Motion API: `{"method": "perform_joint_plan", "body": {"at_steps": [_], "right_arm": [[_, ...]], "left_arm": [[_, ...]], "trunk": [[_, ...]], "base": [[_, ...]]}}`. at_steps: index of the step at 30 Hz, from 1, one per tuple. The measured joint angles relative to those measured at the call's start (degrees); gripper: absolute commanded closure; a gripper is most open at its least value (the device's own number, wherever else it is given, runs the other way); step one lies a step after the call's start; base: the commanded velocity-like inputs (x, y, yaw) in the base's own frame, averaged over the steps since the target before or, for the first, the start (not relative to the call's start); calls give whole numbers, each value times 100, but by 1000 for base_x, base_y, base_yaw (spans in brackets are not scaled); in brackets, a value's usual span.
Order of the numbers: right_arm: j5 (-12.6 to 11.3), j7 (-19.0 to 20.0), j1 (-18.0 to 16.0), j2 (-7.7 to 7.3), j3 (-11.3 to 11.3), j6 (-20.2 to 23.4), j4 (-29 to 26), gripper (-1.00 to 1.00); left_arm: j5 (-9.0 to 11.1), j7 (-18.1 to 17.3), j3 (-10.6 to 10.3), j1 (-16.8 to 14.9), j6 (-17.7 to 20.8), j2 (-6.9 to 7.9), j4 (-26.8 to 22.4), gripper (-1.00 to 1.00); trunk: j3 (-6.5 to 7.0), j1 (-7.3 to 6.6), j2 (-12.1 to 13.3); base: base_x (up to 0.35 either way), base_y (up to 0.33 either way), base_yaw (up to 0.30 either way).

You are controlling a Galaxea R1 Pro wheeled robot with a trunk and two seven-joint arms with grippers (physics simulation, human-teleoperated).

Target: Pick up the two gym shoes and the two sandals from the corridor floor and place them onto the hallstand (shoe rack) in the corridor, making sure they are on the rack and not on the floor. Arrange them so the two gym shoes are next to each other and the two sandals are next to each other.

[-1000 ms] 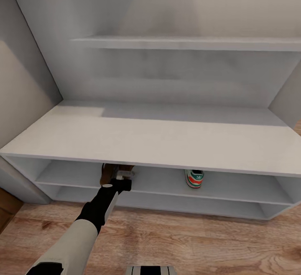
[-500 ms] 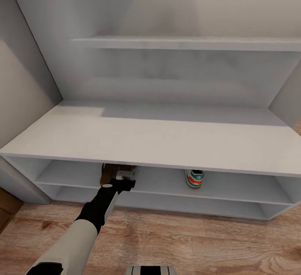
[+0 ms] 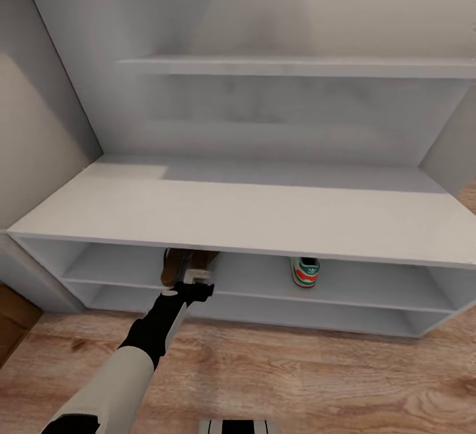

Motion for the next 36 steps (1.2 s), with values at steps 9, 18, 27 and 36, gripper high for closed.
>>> {"method": "perform_joint_plan", "body": {"at_steps": [9,18,27,36], "right_arm": [[0,2,0,0,0,0,0,100],[-3,3,0,2,0,0,0,100],[-2,-1,0,11,-3,-3,-3,100],[-14,12,0,19,-11,-34,-3,100]], "left_arm": [[0,0,0,2,0,0,4,-100],[0,0,0,2,-5,0,4,-100],[0,4,0,5,-223,4,9,-100],[-9,22,0,7,-257,14,3,-100]], "trunk": [[0,0,0],[0,0,0],[0,0,0],[0,-1,0]], "base": [[-335,0,0],[-337,0,0],[-299,-140,0],[-269,-220,0]]}}
